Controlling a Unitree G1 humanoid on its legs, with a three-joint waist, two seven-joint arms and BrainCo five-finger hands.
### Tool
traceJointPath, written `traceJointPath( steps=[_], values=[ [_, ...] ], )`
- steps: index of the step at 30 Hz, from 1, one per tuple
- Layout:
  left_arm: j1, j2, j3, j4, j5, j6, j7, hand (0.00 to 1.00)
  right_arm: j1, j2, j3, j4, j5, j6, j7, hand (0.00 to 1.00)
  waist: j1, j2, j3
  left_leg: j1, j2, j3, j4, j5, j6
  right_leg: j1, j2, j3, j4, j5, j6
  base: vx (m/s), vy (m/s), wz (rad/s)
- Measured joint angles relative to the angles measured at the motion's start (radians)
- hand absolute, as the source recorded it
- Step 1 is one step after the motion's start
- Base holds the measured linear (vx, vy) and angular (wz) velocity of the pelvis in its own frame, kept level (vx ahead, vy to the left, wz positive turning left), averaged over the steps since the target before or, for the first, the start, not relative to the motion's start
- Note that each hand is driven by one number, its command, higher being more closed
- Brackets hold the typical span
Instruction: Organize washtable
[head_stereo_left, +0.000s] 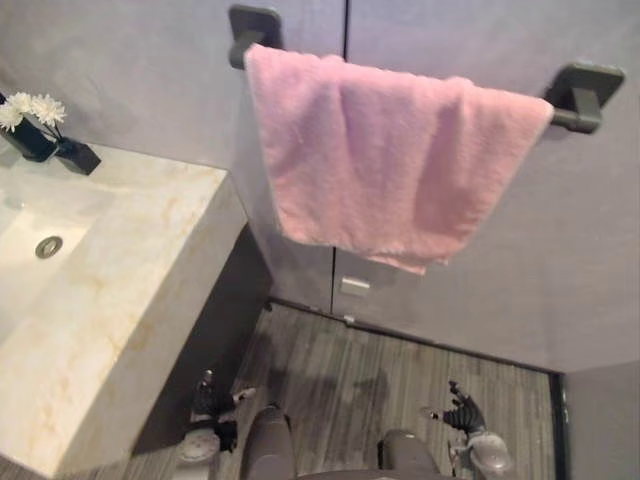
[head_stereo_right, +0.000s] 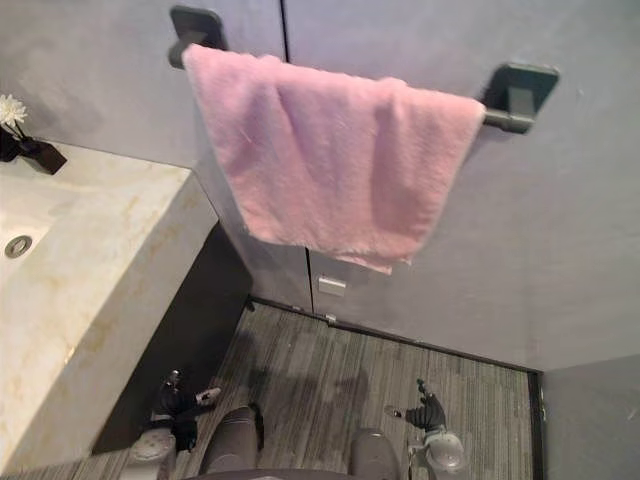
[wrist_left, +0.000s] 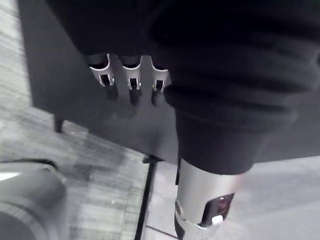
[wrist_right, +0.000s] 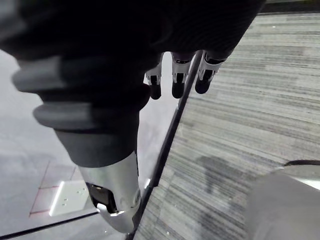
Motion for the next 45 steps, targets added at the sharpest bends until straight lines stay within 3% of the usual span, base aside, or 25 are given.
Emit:
traceJointPath(
  steps=[1, 3, 4, 5, 7, 8, 10, 12, 14, 16, 19, 23, 26, 29, 32, 33, 36, 37, 39, 40, 42, 45],
  values=[
    [0.009, -0.018, -0.022, 0.000, -0.014, 0.001, 0.003, 0.00, -0.004, -0.004, 0.002, -0.022, 0.003, -0.001, -0.009, 0.00, 0.006, 0.001, 0.001, -0.017, 0.017, -0.010, -0.029, 0.038, -0.004, -0.007, 0.011, -0.027, -0.020, -0.031, -0.024, -0.20, -0.340, 0.48],
    [0.006, -0.039, -0.082, -0.002, -0.016, 0.002, 0.004, 0.00, -0.016, -0.023, 0.002, -0.015, 0.022, -0.002, -0.017, 0.00, -0.030, 0.026, 0.023, -0.028, 0.035, -0.052, -0.129, 0.163, 0.004, -0.011, 0.055, -0.120, -0.005, -0.022, -0.073, -0.31, -0.446, 1.16],
    [0.010, -0.035, -0.101, -0.002, -0.016, 0.002, 0.002, 0.00, -0.017, -0.023, 0.000, -0.008, 0.024, 0.001, -0.026, 0.00, -0.047, 0.017, 0.031, 0.014, 0.034, -0.048, -0.277, 0.304, -0.013, -0.001, 0.058, -0.186, -0.036, 0.011, -0.135, -0.32, -0.336, 1.21],
    [0.009, -0.035, -0.102, -0.003, -0.016, 0.002, 0.002, 0.00, -0.018, -0.018, -0.006, -0.009, 0.028, -0.002, -0.032, 0.00, -0.050, 0.010, 0.035, 0.011, 0.030, -0.041, -0.269, 0.293, -0.014, 0.005, 0.056, -0.219, -0.059, 0.017, -0.165, -0.32, -0.277, 0.98],
    [0.005, -0.016, -0.110, -0.013, -0.015, 0.001, 0.001, 0.00, -0.019, -0.018, -0.027, 0.011, 0.033, -0.003, -0.042, 0.00, -0.053, -0.008, 0.046, -0.009, -0.010, 0.016, -0.019, 0.129, 0.040, 0.007, 0.034, -0.295, -0.086, 0.043, -0.212, -0.28, -0.266, 0.85],
    [0.008, -0.010, -0.110, -0.013, -0.015, 0.001, 0.000, 0.00, -0.010, -0.019, -0.027, 0.010, 0.035, -0.003, -0.042, 0.00, -0.059, -0.014, 0.047, -0.005, -0.015, 0.039, 0.034, 0.088, 0.052, 0.007, 0.031, -0.313, -0.098, 0.052, -0.216, -0.30, -0.254, 0.95],
    [0.018, 0.000, -0.110, -0.017, -0.015, 0.001, -0.003, 0.00, 0.019, -0.020, -0.032, 0.020, 0.042, -0.003, -0.041, 0.00, -0.077, 0.009, 0.029, 0.069, -0.019, 0.097, 0.139, -0.033, 0.054, 0.010, 0.031, -0.391, -0.159, 0.102, -0.235, -0.28, -0.163, 0.89],
    [0.025, -0.001, -0.110, -0.017, -0.015, 0.002, -0.013, 0.00, 0.020, -0.011, -0.050, 0.047, 0.045, -0.003, -0.040, 0.00, -0.084, 0.018, 0.024, 0.162, -0.017, 0.134, 0.121, -0.084, 0.052, 0.009, 0.031, -0.442, -0.192, 0.133, -0.243, -0.15, -0.014, 0.91],
    [0.000, 0.002, -0.118, -0.001, -0.015, 0.002, -0.020, 0.00, 0.006, 0.005, -0.073, 0.079, 0.063, -0.001, -0.041, 0.00, -0.119, 0.038, 0.010, 0.309, -0.024, 0.206, -0.121, -0.083, 0.039, 0.008, 0.015, -0.526, -0.236, 0.171, -0.232, -0.19, 0.053, 1.32],
    [-0.021, 0.012, -0.142, 0.019, -0.014, 0.002, -0.020, 0.00, -0.026, 0.010, -0.100, 0.105, 0.066, -0.001, -0.043, 0.00, -0.132, 0.062, -0.005, 0.383, -0.039, 0.221, -0.379, -0.038, -0.005, 0.011, 0.032, -0.585, -0.313, 0.229, -0.215, -0.22, 0.118, 0.93],
    [-0.010, 0.047, -0.144, 0.029, -0.014, 0.007, -0.018, 0.00, -0.061, 0.027, -0.099, 0.127, 0.067, -0.003, -0.042, 0.00, -0.123, 0.051, -0.015, 0.391, -0.055, 0.217, -0.427, -0.006, 0.006, 0.045, 0.040, -0.597, -0.410, 0.308, -0.204, -0.19, 0.137, 0.22],
    [0.023, 0.056, -0.130, 0.063, -0.014, 0.011, -0.016, 0.00, -0.071, 0.029, -0.098, 0.129, 0.063, -0.002, -0.042, 0.00, -0.116, 0.066, -0.030, 0.393, -0.085, 0.216, -0.433, 0.009, 0.030, 0.092, 0.030, -0.584, -0.512, 0.393, -0.185, -0.18, 0.108, -0.03],
    [0.027, 0.055, -0.122, 0.071, -0.015, 0.011, -0.015, 0.00, -0.067, 0.029, -0.098, 0.144, 0.060, 0.001, -0.043, 0.00, -0.106, 0.067, -0.030, 0.377, -0.108, 0.186, -0.452, 0.027, 0.043, 0.106, 0.019, -0.609, -0.564, 0.423, -0.163, -0.16, 0.056, 0.23],
    [0.026, 0.044, -0.099, 0.066, -0.016, 0.009, -0.014, 0.00, -0.070, 0.030, -0.097, 0.164, 0.060, 0.003, -0.054, 0.00, -0.101, 0.054, -0.021, 0.330, -0.132, 0.105, -0.459, 0.057, 0.050, 0.107, -0.004, -0.690, -0.573, 0.431, -0.159, -0.11, 0.039, 0.87],
    [0.026, 0.039, -0.082, 0.054, -0.036, 0.008, -0.009, 0.00, -0.078, 0.030, -0.098, 0.182, 0.065, 0.002, -0.066, 0.00, -0.081, 0.046, -0.003, 0.226, -0.155, -0.002, -0.443, 0.111, 0.072, 0.106, -0.039, -0.856, -0.566, 0.413, -0.156, -0.12, 0.016, 1.72],
    [0.023, 0.039, -0.082, 0.053, -0.039, 0.009, 0.004, 0.00, -0.083, 0.029, -0.101, 0.185, 0.070, 0.001, -0.079, 0.00, -0.073, 0.045, 0.007, 0.179, -0.142, 0.080, -0.444, 0.113, 0.123, 0.103, -0.059, -0.944, -0.569, 0.411, -0.154, -0.07, 0.036, 1.63],
    [0.021, 0.034, -0.074, 0.058, -0.053, 0.016, 0.005, 0.00, -0.103, 0.019, -0.114, 0.187, 0.075, 0.001, -0.082, 0.00, -0.065, 0.048, 0.030, 0.146, -0.082, 0.321, -0.456, 0.111, 0.127, 0.114, -0.100, -1.076, -0.555, 0.410, -0.149, -0.01, 0.117, 1.72],
    [0.027, 0.024, -0.057, 0.059, -0.054, 0.020, 0.005, 0.00, -0.129, 0.003, -0.112, 0.207, 0.076, 0.001, -0.084, 0.00, -0.057, 0.047, 0.034, 0.150, -0.064, 0.448, -0.463, 0.122, 0.139, 0.117, -0.141, -1.125, -0.505, 0.398, -0.137, 0.07, 0.211, 1.23],
    [0.029, 0.016, -0.049, 0.060, -0.054, 0.020, 0.005, 0.00, -0.136, -0.014, -0.112, 0.208, 0.076, 0.001, -0.085, 0.00, -0.056, 0.051, 0.034, 0.154, -0.053, 0.545, -0.455, 0.151, 0.167, 0.134, -0.181, -1.173, -0.462, 0.400, -0.119, 0.10, 0.229, 1.13],
    [0.021, 0.016, -0.047, 0.070, -0.054, 0.020, 0.005, 0.00, -0.136, -0.028, -0.112, 0.207, 0.077, 0.002, -0.090, 0.00, -0.051, 0.048, 0.033, 0.158, -0.070, 0.574, -0.450, 0.186, 0.164, 0.152, -0.215, -1.207, -0.444, 0.401, -0.095, 0.15, 0.278, 1.03],
    [0.006, 0.016, -0.028, 0.072, -0.053, 0.019, 0.005, 0.00, -0.139, -0.027, -0.106, 0.207, 0.077, 0.002, -0.101, 0.00, -0.042, 0.035, 0.036, 0.155, -0.107, 0.551, -0.447, 0.181, 0.174, 0.170, -0.239, -1.206, -0.445, 0.409, -0.077, 0.12, 0.231, 0.85],
    [0.004, 0.023, -0.007, 0.095, -0.055, 0.011, 0.006, 0.00, -0.143, -0.008, -0.070, 0.214, 0.075, 0.002, -0.100, 0.00, -0.037, 0.010, 0.041, 0.144, -0.144, 0.501, -0.357, 0.111, 0.196, 0.231, -0.288, -1.205, -0.447, 0.415, -0.023, 0.08, 0.148, 0.60]
  ],
)
